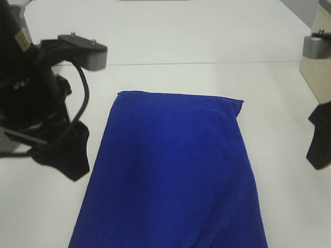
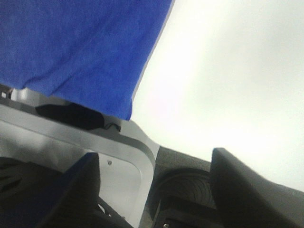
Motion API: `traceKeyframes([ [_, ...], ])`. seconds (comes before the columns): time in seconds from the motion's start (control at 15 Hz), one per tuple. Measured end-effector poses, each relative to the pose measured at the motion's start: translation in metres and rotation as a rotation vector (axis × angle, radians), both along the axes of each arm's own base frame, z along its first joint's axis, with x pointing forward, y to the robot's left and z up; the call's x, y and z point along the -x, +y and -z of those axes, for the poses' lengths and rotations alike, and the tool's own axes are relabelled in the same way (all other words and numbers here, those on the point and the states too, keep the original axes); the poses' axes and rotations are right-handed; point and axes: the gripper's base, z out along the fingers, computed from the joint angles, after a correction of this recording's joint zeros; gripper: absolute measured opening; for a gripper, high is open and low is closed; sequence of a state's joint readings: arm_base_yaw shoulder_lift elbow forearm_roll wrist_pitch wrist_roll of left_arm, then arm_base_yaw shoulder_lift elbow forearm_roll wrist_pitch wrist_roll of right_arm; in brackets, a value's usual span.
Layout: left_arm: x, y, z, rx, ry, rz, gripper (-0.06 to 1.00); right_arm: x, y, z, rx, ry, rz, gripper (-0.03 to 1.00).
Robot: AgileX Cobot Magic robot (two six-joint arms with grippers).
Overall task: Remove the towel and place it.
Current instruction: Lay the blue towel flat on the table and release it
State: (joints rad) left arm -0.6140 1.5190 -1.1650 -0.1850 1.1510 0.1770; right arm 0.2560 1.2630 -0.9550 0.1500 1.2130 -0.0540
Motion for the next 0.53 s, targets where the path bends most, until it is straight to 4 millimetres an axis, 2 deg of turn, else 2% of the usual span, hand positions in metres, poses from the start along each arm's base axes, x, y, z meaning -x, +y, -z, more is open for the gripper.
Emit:
traceKeyframes([
  [0.2, -0.039, 0.028, -0.012, 0.047, -0.062, -0.154, 0.67, -0.04, -0.03, -0.02, -0.151, -0.046, 0.176, 0.66],
  [0.27, -0.068, 0.044, -0.015, 0.107, -0.082, -0.23, 0.67, -0.073, -0.043, -0.029, -0.305, -0.091, 0.196, 0.66],
  [0.4, -0.097, 0.055, -0.012, 0.178, -0.073, -0.294, 0.67, -0.106, -0.045, -0.024, -0.377, -0.089, 0.186, 0.66],
  [0.53, -0.119, 0.061, -0.008, 0.227, -0.07, -0.326, 0.67, -0.127, -0.046, -0.016, -0.384, -0.077, 0.173, 0.66],
])
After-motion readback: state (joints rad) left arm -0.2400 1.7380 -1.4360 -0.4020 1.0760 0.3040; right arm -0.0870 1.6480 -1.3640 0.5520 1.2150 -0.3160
